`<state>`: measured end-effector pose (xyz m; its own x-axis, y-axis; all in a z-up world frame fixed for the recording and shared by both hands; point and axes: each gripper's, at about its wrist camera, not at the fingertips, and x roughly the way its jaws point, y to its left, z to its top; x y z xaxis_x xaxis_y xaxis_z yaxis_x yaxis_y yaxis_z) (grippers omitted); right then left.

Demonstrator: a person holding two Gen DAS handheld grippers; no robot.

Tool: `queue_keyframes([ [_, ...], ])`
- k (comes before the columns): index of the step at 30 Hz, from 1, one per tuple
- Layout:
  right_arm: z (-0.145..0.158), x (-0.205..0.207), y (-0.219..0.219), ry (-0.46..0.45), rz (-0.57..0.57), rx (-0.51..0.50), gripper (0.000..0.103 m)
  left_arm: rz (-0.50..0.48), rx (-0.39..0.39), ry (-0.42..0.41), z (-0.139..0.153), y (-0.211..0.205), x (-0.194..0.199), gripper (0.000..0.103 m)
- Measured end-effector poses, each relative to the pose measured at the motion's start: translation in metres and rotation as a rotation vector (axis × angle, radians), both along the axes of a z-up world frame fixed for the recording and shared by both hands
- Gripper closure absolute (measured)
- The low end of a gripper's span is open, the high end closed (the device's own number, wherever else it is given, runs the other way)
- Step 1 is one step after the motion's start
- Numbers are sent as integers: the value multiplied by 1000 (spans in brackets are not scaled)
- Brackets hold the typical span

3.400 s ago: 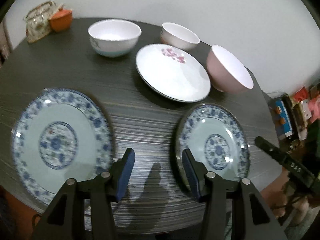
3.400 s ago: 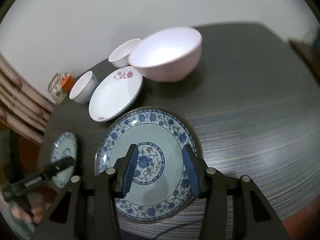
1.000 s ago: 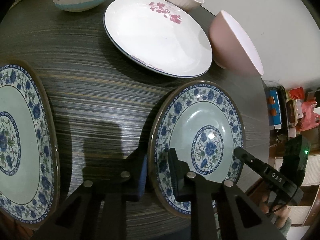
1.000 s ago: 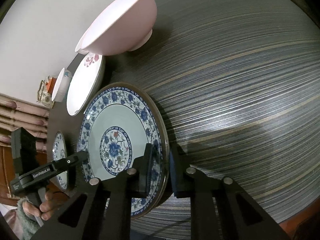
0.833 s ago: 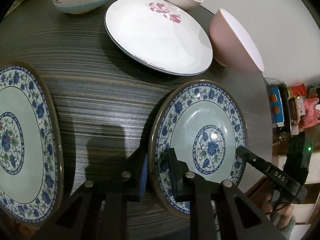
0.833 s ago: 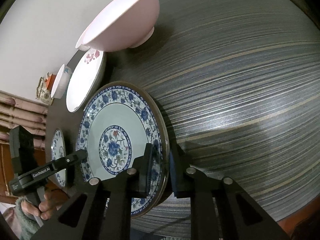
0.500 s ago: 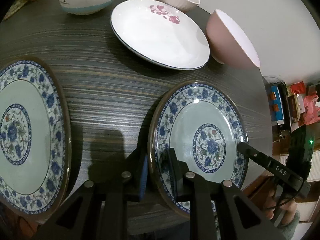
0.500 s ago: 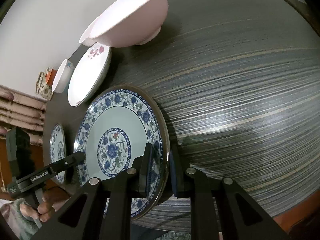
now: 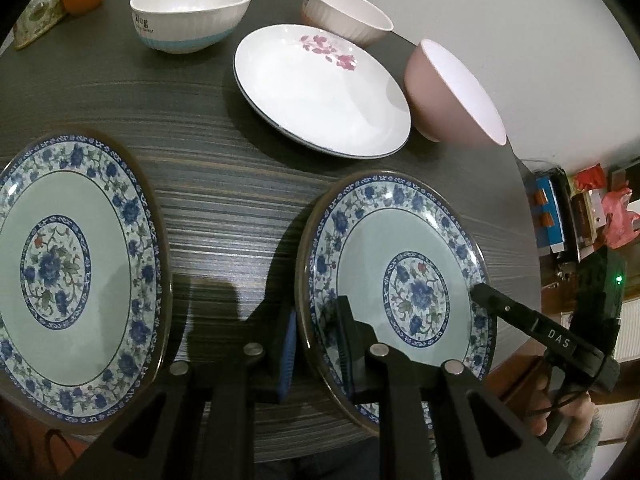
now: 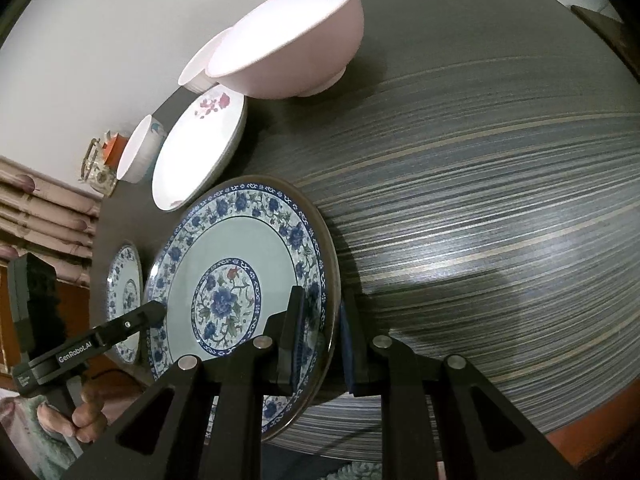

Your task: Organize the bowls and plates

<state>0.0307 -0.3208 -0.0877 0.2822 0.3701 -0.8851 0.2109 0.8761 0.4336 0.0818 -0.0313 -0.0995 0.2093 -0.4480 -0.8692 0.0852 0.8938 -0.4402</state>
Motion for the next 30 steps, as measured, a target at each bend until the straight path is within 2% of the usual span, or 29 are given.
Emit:
queue_keyframes([
  [16,32,-1,17,-87,16,-8,87,32,-2,-67,27,23,1,85],
  [23,41,4,38,-102,50,7,87,69,5,-99,41,49,0,85],
  [30,56,24,84,-132,133,7,87,151,19,-130,54,96,-4,85],
])
